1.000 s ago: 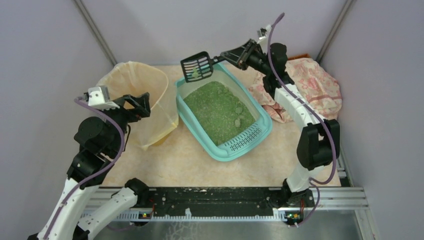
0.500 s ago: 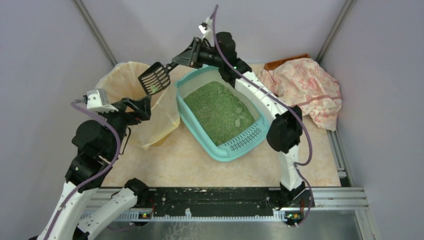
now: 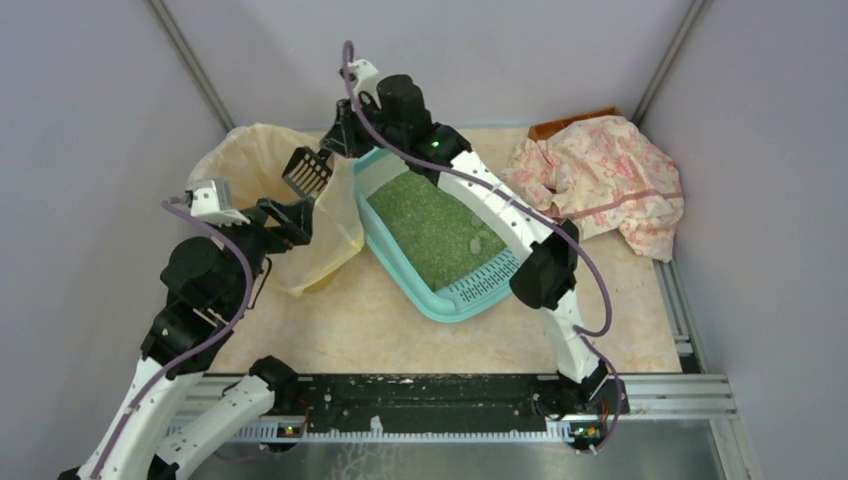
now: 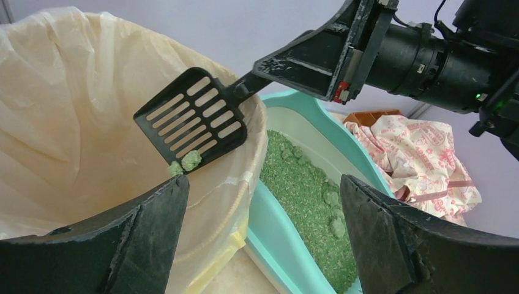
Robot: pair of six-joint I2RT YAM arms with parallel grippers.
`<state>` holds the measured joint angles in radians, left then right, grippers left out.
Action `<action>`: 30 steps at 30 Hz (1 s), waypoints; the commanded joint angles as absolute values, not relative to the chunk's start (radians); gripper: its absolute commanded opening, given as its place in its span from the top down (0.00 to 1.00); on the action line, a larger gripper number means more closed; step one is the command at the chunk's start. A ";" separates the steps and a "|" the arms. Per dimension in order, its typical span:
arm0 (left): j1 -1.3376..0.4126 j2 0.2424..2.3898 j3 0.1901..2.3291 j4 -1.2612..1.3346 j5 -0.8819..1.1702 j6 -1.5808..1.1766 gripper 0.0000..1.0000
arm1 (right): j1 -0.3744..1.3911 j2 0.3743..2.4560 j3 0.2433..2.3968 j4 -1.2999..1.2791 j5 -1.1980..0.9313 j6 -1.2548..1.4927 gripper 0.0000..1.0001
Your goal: Clean the litter box
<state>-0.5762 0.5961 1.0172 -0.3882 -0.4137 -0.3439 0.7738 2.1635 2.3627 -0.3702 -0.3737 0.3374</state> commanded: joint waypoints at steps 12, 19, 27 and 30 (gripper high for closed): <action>-0.578 0.616 0.992 -0.360 -0.393 -0.350 0.02 | 0.879 2.011 2.233 -0.081 -0.263 0.069 1.00; -0.578 0.611 0.997 -0.367 -0.393 -0.350 0.02 | 0.822 1.912 2.128 0.207 -0.450 0.349 1.00; -0.578 0.602 0.993 -0.367 -0.370 -0.366 0.02 | 0.718 1.824 2.053 0.358 -0.504 0.553 1.00; -0.578 0.587 0.998 -0.372 -0.372 -0.370 0.02 | 0.632 1.715 1.868 0.477 -0.469 0.642 1.00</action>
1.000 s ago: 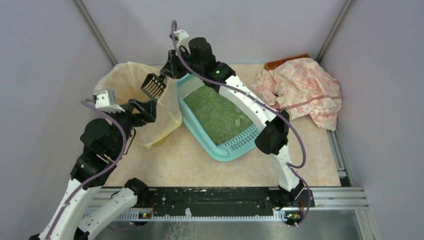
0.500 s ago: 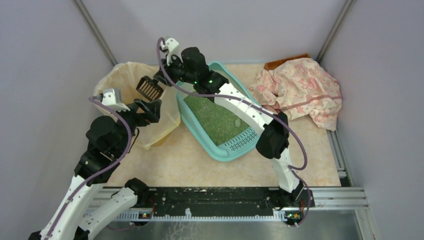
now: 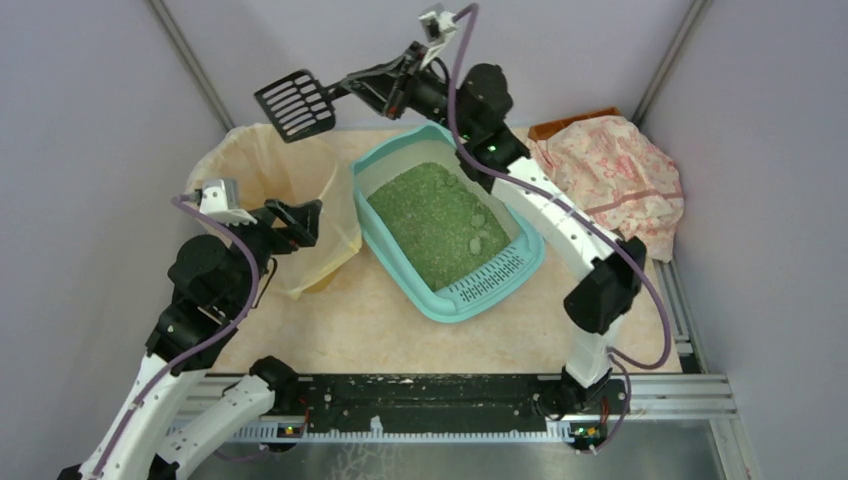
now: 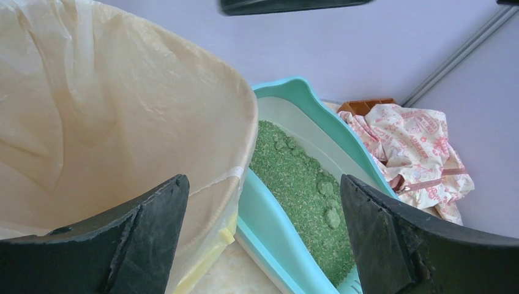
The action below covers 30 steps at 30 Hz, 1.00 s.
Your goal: Clean the litter box
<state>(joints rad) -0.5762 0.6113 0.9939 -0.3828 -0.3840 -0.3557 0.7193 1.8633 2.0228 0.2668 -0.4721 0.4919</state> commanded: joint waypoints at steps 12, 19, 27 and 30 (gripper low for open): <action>-0.578 0.593 0.969 -0.320 -0.292 -0.384 0.02 | 0.371 1.341 1.433 0.082 -0.235 0.344 1.00; -0.578 0.628 0.937 -0.278 -0.209 -0.419 0.02 | 0.562 1.377 1.406 -0.152 0.145 0.047 1.00; -0.578 0.587 0.921 -0.300 -0.210 -0.433 0.02 | 0.725 1.493 1.490 -0.361 0.474 -0.122 1.00; -0.579 0.583 0.915 -0.301 -0.211 -0.432 0.02 | 0.773 1.522 1.497 -0.411 0.586 -0.155 1.00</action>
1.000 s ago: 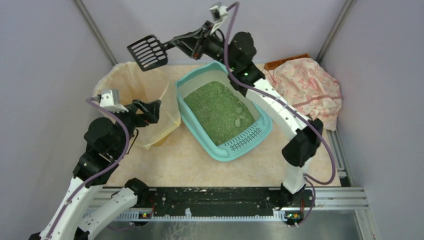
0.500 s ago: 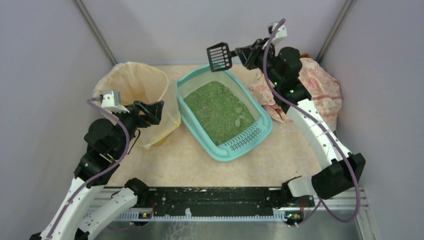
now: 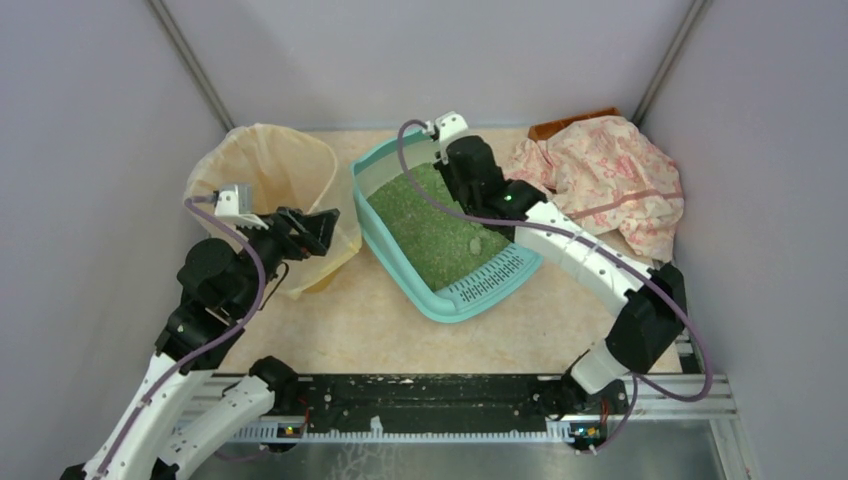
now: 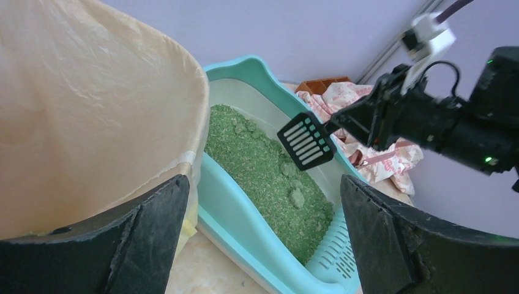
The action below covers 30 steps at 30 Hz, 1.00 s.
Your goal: Clean the litter box
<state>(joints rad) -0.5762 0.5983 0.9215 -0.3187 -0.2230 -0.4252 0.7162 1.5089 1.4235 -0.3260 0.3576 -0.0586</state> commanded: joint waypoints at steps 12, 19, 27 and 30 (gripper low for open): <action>-0.579 0.603 0.892 -0.271 -0.173 -0.437 0.02 | 0.822 1.652 1.428 -0.363 0.739 -0.224 1.00; -0.578 0.613 0.934 -0.295 -0.163 -0.428 0.02 | 0.820 1.721 1.411 -0.312 0.665 -0.161 1.00; -0.578 0.613 0.945 -0.317 -0.169 -0.431 0.02 | 0.819 1.767 1.423 -0.301 0.577 -0.104 1.00; -0.578 0.617 0.941 -0.317 -0.170 -0.433 0.02 | 0.813 1.757 1.449 -0.301 0.532 -0.085 1.00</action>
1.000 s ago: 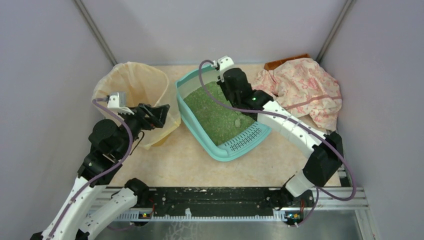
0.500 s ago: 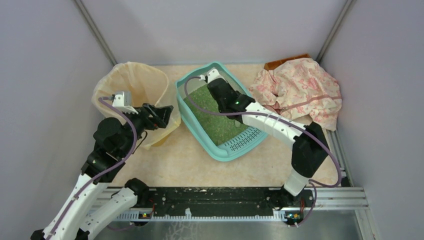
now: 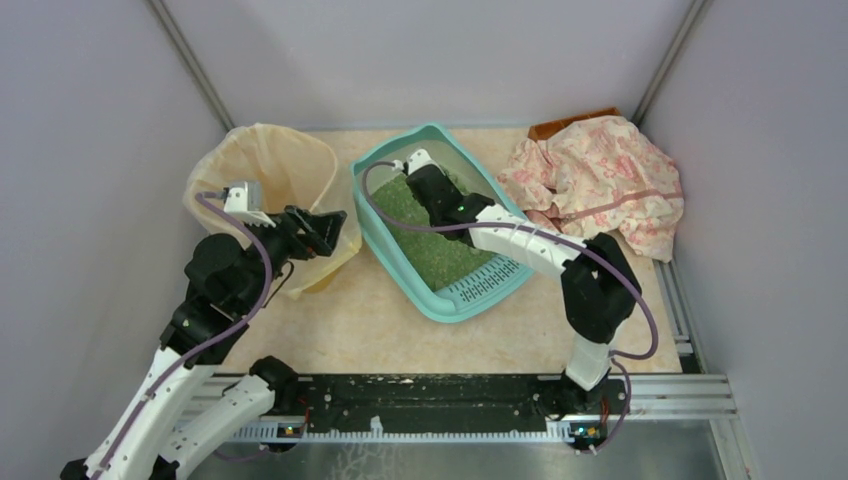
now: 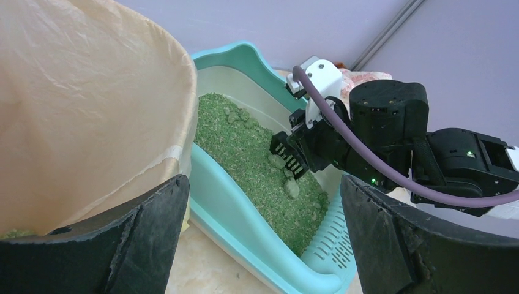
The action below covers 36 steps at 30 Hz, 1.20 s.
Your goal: Clean the litter box
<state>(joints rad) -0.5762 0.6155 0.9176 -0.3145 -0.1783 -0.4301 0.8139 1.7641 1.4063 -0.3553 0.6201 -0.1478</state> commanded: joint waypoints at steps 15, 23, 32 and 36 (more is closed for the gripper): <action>-0.578 0.613 0.942 -0.327 -0.154 -0.452 0.02 | 0.576 1.759 1.446 -0.255 0.068 0.187 1.00; -0.579 0.618 0.930 -0.315 -0.136 -0.468 0.02 | 0.529 1.771 1.400 -0.212 -0.072 0.270 1.00; -0.578 0.631 0.927 -0.308 -0.118 -0.470 0.02 | 0.519 1.734 1.163 -0.014 -0.208 0.392 1.00; -0.578 0.630 0.925 -0.306 -0.107 -0.477 0.02 | 0.518 1.755 1.088 0.067 -0.244 0.445 1.00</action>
<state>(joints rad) -0.5762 0.6312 0.9176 -0.3225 -0.1333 -0.4622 0.4881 1.7077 1.1919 0.1181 -0.0746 0.3199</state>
